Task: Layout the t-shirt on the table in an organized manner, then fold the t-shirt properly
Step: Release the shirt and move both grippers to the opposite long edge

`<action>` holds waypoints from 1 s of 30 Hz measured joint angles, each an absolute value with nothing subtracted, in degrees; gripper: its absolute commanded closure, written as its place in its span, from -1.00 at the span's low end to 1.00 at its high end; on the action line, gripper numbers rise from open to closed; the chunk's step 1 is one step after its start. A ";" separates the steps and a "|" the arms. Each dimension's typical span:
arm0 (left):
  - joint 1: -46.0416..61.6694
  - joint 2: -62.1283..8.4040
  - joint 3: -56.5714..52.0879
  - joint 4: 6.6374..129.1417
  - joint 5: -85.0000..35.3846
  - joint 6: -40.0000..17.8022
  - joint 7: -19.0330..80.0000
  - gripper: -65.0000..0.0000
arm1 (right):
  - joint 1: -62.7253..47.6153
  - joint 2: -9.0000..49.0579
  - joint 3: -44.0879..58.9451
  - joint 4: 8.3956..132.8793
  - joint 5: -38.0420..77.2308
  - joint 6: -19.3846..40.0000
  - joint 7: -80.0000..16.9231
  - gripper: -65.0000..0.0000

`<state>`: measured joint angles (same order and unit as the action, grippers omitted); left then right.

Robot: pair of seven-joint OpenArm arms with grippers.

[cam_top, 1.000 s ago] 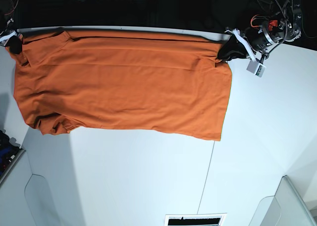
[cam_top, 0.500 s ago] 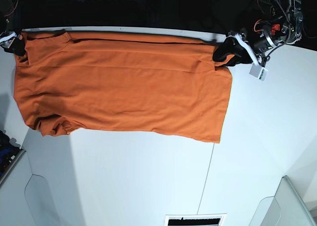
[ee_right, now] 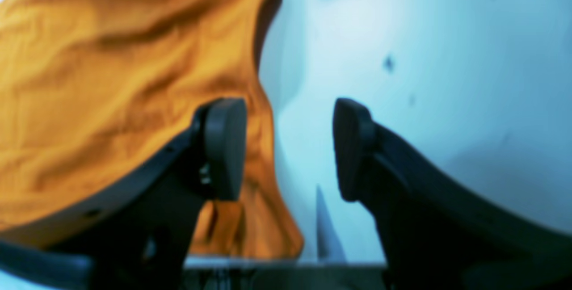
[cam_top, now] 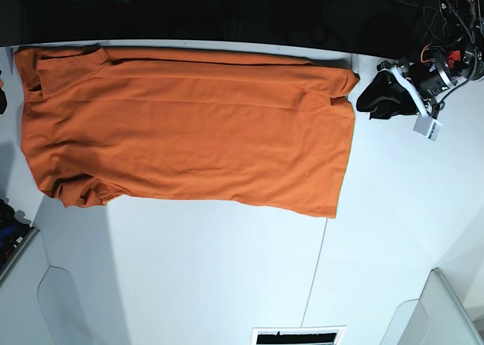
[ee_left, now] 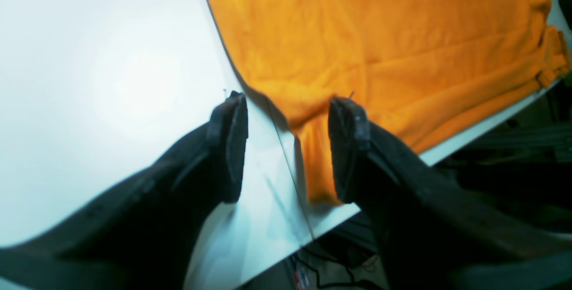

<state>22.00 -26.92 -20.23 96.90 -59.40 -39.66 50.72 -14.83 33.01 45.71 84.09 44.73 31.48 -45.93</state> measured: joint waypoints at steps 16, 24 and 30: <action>19.73 -29.69 -20.21 98.15 -59.37 -39.64 49.89 0.02 | 2.02 32.82 38.79 67.96 40.86 30.92 -42.24 0.04; 16.51 -31.64 -20.16 97.45 -57.76 -39.66 48.56 0.02 | 15.73 32.88 28.14 62.00 34.33 30.83 -37.50 0.04; 9.15 -32.60 -16.01 89.78 -56.97 -39.62 46.15 -0.23 | 24.82 31.70 19.92 51.72 25.17 28.69 -30.96 0.04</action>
<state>9.15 -32.60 -16.01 89.78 -56.97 -39.62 46.15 24.82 31.70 19.92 51.72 25.17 28.69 -30.96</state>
